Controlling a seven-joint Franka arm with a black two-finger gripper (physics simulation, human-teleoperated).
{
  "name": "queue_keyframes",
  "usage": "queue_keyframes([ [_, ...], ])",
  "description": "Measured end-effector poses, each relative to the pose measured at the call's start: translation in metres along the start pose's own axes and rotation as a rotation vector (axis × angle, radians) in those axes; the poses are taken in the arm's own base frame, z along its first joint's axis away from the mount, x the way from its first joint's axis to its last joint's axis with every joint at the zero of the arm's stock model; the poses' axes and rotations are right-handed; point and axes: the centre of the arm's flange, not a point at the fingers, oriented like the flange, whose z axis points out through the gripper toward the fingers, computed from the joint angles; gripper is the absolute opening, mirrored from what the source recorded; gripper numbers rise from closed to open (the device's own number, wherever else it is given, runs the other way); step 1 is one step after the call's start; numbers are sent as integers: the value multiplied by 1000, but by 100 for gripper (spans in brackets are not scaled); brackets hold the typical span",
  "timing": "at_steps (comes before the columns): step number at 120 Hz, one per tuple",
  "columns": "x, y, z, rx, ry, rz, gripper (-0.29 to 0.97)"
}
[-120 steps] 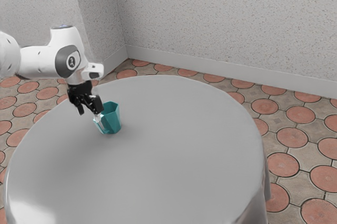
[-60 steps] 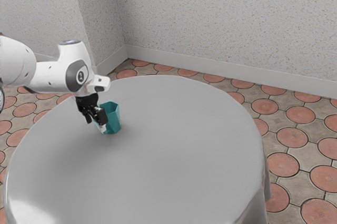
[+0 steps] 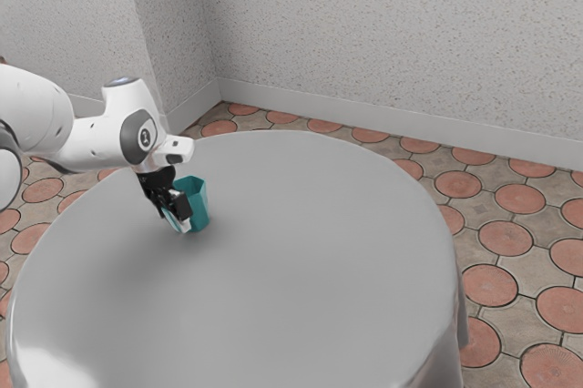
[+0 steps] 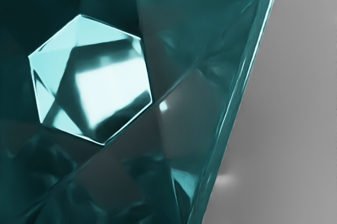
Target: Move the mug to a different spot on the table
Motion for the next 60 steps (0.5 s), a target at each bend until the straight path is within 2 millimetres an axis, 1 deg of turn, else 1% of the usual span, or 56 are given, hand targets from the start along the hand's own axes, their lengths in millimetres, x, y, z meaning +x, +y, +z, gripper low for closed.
queue_keyframes([
  [27,1,-1,0,-6,14,28,45],
  [60,0,-2,-1,-6,18,58,24],
])
